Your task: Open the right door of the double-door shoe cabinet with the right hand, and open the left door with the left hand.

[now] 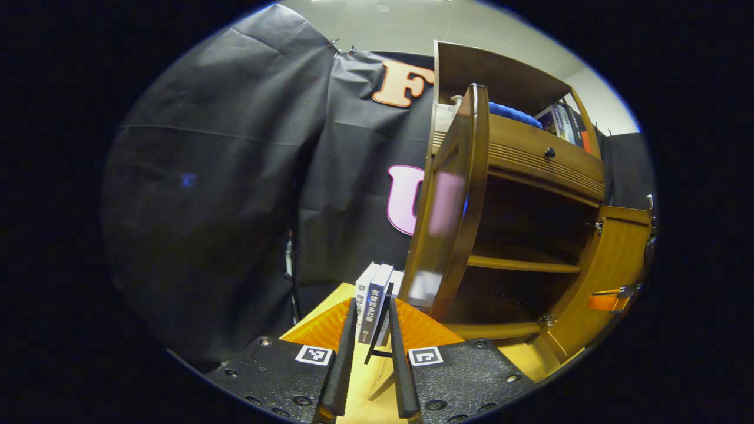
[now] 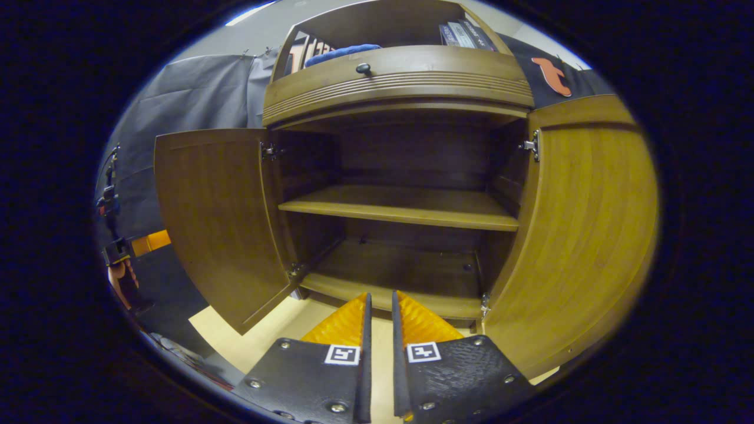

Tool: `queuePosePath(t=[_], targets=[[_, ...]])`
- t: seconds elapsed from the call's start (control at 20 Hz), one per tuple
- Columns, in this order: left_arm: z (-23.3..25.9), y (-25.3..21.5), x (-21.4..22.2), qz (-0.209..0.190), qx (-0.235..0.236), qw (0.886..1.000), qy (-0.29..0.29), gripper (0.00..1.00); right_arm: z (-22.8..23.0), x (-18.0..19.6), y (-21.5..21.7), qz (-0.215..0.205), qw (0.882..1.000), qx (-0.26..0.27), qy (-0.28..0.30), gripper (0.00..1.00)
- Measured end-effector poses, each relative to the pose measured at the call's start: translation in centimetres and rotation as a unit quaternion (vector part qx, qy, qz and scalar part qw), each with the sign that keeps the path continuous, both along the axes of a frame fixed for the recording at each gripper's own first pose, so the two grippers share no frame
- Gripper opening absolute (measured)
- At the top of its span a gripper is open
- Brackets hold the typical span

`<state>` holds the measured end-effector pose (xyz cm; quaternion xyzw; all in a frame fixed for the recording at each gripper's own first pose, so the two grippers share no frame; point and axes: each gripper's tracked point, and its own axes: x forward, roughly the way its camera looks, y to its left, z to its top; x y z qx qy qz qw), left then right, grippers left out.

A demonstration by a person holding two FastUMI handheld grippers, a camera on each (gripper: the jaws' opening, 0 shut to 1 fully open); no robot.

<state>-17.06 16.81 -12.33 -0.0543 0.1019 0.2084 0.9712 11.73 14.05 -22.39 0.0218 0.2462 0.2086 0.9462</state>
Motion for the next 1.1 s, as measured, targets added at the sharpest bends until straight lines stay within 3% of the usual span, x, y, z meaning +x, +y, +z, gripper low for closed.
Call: queuePosePath(t=[0.15, 0.2, 0.4, 0.6, 0.8, 0.9, 0.95, 1.1], targets=[[1.9, 0.7, -1.4, 0.028, 0.025, 0.999, -0.005, 0.33, 0.3, 0.4, -0.1, 0.003, 1.000, 0.003, -0.004, 0.15], [2.6, 0.4, -1.6, 0.029, 0.029, 0.999, -0.010, 0.24, 0.3, 0.4, -0.1, 0.004, 1.000, 0.003, -0.004, 0.15], [6.6, -0.9, -1.3, 0.036, 0.043, 0.998, -0.039, 0.24, 1.3, 0.7, -0.2, 0.009, 1.000, 0.010, -0.013, 0.15], [12.5, -2.7, -1.2, 0.042, 0.093, 0.993, -0.061, 0.24, 3.7, 1.1, -0.6, 0.009, 0.999, 0.019, -0.035, 0.15], [17.5, -7.2, 1.0, 0.001, 0.091, 0.990, -0.104, 0.25, 7.0, 1.6, -1.4, -0.004, 0.997, 0.033, -0.066, 0.15], [17.5, -9.4, 2.5, -0.026, 0.082, 0.991, -0.103, 0.33, 8.7, 1.9, -2.1, -0.018, 0.996, 0.040, -0.080, 0.15], [17.3, -10.7, 3.4, -0.040, 0.079, 0.991, -0.102, 0.25, 9.6, 2.1, -2.6, -0.027, 0.995, 0.042, -0.088, 0.15], [15.0, -14.8, 6.6, -0.093, 0.071, 0.990, -0.083, 0.25, 12.1, 2.3, -3.9, -0.051, 0.991, 0.045, -0.111, 0.15]])
